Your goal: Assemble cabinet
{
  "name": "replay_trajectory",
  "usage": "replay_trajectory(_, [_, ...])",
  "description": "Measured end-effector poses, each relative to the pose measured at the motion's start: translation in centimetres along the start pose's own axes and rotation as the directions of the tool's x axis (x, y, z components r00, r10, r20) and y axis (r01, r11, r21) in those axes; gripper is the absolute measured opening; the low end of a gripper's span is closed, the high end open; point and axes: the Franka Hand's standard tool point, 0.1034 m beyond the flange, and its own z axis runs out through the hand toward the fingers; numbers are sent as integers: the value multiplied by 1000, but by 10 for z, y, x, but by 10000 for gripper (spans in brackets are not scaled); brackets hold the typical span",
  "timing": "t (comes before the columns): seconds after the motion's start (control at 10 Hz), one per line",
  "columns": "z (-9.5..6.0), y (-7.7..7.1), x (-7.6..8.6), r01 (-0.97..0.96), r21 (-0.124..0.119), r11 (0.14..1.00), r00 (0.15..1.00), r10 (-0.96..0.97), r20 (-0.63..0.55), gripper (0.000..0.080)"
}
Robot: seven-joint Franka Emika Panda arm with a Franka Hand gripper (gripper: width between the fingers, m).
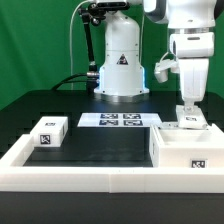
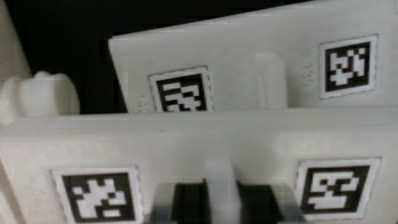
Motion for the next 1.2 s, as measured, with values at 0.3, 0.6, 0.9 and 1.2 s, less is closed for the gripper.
replay_trajectory(0.3, [0, 0, 0, 0, 1, 1000, 1000, 0, 0, 69])
replay_trajectory(0.6, [0, 5, 0, 56, 17, 998, 998, -56, 6, 69])
replay_trajectory(0.9, [1, 4, 0, 57, 19, 998, 998, -58, 7, 69])
replay_trajectory(1.2, [-2, 8, 0, 55, 14, 998, 998, -55, 6, 69])
